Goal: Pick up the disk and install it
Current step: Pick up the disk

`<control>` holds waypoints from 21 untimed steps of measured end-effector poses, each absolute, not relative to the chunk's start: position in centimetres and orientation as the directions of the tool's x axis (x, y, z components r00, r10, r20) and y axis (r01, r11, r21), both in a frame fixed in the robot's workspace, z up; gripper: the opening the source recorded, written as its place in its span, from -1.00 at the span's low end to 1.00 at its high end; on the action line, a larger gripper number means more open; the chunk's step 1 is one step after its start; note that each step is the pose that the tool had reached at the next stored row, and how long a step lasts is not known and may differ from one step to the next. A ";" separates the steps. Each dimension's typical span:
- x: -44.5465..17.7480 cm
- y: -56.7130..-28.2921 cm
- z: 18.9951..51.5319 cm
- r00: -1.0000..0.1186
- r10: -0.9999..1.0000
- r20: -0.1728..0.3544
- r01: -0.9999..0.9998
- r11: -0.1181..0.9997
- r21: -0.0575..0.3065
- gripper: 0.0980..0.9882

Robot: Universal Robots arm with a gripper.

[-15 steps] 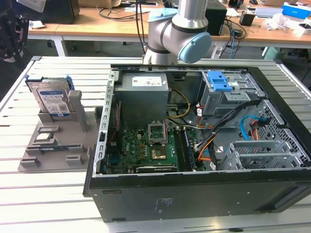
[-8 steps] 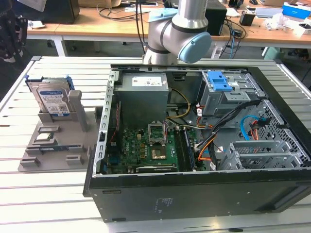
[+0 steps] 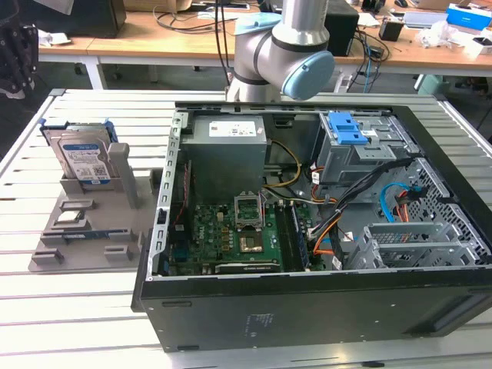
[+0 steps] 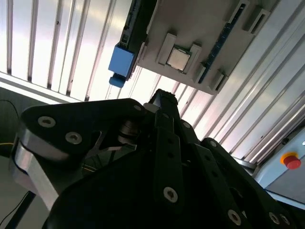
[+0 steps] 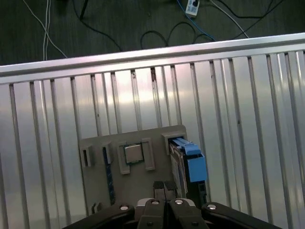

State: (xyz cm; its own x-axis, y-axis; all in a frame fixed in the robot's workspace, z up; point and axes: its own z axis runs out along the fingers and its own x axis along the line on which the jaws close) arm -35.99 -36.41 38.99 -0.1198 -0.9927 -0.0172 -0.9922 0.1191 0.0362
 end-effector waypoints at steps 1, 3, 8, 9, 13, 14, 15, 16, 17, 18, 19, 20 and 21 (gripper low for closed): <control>-36.0 -36.4 39.0 -0.119 -0.993 -0.017 -0.992 0.118 0.036 -0.98; -36.0 -36.4 39.0 -0.118 -0.993 -0.017 -0.992 0.117 0.036 -0.98; -36.0 -36.4 39.0 -0.114 -0.993 -0.017 -0.993 0.114 0.036 -0.42; -36.0 -36.4 39.0 -0.114 -0.993 -0.017 -0.993 0.113 0.036 -0.29; -36.0 -36.4 39.0 -0.111 -0.994 -0.017 -0.993 0.111 0.036 -0.14; -36.0 -36.4 39.0 -0.111 -0.994 -0.017 -0.993 0.110 0.036 -0.14; -36.0 -36.3 39.0 -0.111 -0.994 -0.017 -0.993 0.111 0.036 -0.14; -35.9 -36.2 39.0 -0.111 -0.994 -0.017 -0.993 0.110 0.036 -0.14; -35.9 -36.1 39.0 -0.111 -0.994 -0.017 -0.993 0.110 0.036 -0.14; -35.8 -35.7 39.0 -0.111 -0.994 -0.017 -0.993 0.110 0.036 -0.14; -35.7 -35.5 39.0 -0.111 -0.994 -0.017 -0.993 0.110 0.036 -0.14; -35.6 -35.2 39.0 -0.110 -0.994 -0.017 -0.993 0.110 0.036 -0.14; -35.5 -34.8 39.0 -0.108 -0.994 -0.017 -0.994 0.108 0.036 -0.14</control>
State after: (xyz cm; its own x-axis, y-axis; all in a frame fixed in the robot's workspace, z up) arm -35.49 -34.83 38.99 -0.1083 -0.9940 -0.0171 -0.9935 0.1076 0.0363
